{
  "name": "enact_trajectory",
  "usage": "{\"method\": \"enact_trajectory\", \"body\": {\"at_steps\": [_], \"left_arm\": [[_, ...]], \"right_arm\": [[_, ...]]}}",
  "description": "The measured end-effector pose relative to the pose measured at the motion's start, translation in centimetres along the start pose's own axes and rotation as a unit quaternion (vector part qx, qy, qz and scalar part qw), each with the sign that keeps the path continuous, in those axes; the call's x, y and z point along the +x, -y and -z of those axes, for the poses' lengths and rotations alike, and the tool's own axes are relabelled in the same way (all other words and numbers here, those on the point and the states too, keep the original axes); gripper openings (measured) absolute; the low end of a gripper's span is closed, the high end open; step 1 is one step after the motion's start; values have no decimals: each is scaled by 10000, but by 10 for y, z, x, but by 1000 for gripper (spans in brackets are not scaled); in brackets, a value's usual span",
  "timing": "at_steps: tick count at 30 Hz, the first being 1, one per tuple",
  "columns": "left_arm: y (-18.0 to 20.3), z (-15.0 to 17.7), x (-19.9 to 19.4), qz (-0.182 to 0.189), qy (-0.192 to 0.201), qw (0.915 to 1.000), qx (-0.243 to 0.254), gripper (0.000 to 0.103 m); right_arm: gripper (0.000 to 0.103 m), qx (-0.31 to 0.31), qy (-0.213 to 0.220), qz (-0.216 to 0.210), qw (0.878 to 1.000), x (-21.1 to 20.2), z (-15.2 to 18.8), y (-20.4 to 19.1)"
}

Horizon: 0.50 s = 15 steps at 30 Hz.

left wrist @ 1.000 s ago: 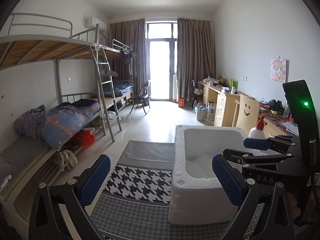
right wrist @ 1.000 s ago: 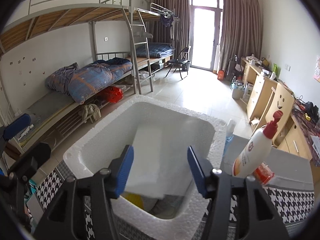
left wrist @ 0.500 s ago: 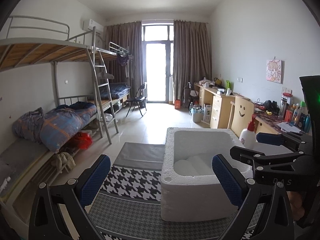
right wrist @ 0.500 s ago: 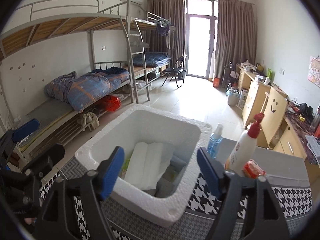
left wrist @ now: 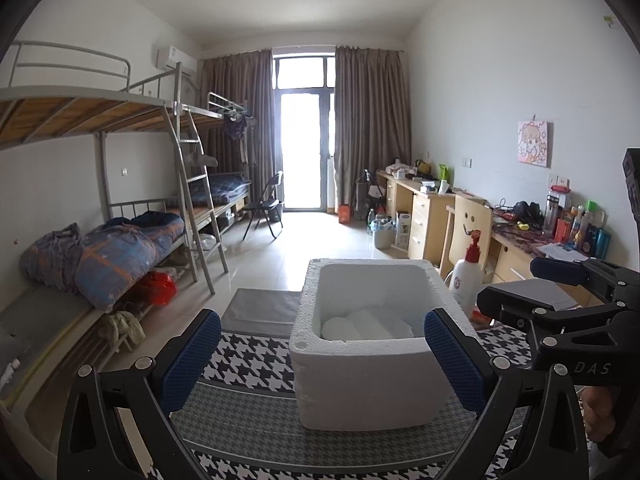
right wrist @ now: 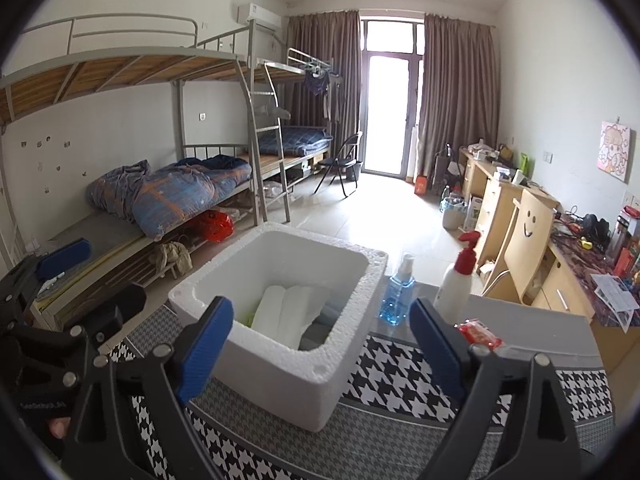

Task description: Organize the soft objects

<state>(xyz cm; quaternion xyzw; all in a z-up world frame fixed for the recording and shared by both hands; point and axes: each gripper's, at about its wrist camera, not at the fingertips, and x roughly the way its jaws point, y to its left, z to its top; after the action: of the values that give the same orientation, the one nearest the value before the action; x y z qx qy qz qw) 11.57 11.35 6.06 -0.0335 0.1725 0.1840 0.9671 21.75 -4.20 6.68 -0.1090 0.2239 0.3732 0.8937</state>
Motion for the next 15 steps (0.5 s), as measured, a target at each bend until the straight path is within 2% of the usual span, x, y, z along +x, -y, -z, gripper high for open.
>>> {"method": "enact_trajectory", "body": {"at_steps": [15], "left_arm": [[23, 7, -50, 274, 241, 9993, 44, 102]], "right_arm": [[97, 251, 369, 262, 9987, -60, 28, 13]]}}
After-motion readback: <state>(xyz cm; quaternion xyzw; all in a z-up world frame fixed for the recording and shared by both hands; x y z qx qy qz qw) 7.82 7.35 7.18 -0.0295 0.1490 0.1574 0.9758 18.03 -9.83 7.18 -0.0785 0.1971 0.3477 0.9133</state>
